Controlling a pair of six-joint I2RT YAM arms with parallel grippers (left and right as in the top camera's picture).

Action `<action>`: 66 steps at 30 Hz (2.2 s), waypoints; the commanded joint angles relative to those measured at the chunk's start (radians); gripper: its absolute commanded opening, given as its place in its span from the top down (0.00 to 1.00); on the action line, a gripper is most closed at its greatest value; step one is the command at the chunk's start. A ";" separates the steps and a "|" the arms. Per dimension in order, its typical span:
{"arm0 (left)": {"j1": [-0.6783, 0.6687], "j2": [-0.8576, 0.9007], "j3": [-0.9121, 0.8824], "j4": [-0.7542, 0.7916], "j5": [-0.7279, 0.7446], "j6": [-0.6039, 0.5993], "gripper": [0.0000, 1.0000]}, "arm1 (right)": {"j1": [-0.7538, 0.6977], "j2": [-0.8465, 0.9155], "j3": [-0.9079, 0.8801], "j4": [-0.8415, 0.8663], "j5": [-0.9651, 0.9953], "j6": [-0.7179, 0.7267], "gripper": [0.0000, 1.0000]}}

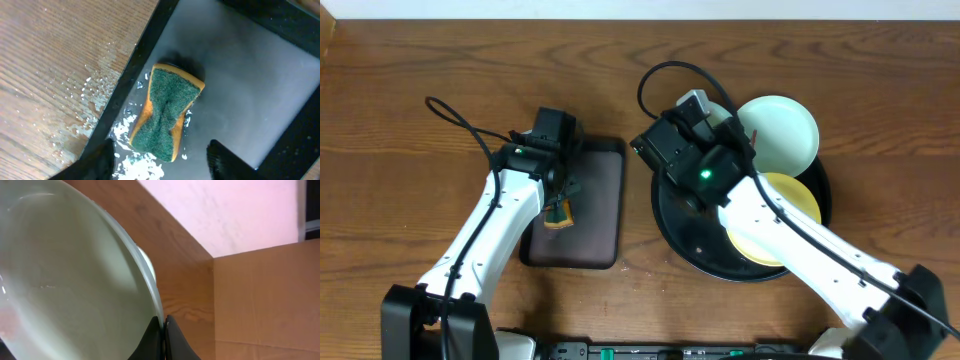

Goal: Clean dirty plates on tray and stack at the side

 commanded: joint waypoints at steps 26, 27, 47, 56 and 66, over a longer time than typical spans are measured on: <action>0.003 0.002 -0.006 -0.003 -0.010 0.007 0.16 | -0.013 -0.082 0.010 0.090 -0.056 -0.093 0.99; 0.003 0.002 -0.006 -0.003 -0.010 0.007 0.16 | -0.029 -0.077 0.007 0.109 -0.052 -0.091 0.99; 0.003 0.002 -0.006 -0.003 -0.010 0.007 0.16 | -0.066 -0.083 0.004 0.058 -0.172 0.014 0.99; 0.003 0.002 -0.006 -0.003 -0.010 0.007 0.16 | -0.342 -0.103 0.004 0.056 -0.761 0.188 0.99; 0.003 0.002 -0.006 -0.003 -0.010 0.007 0.16 | -0.967 -0.114 0.002 0.021 -1.246 0.235 0.99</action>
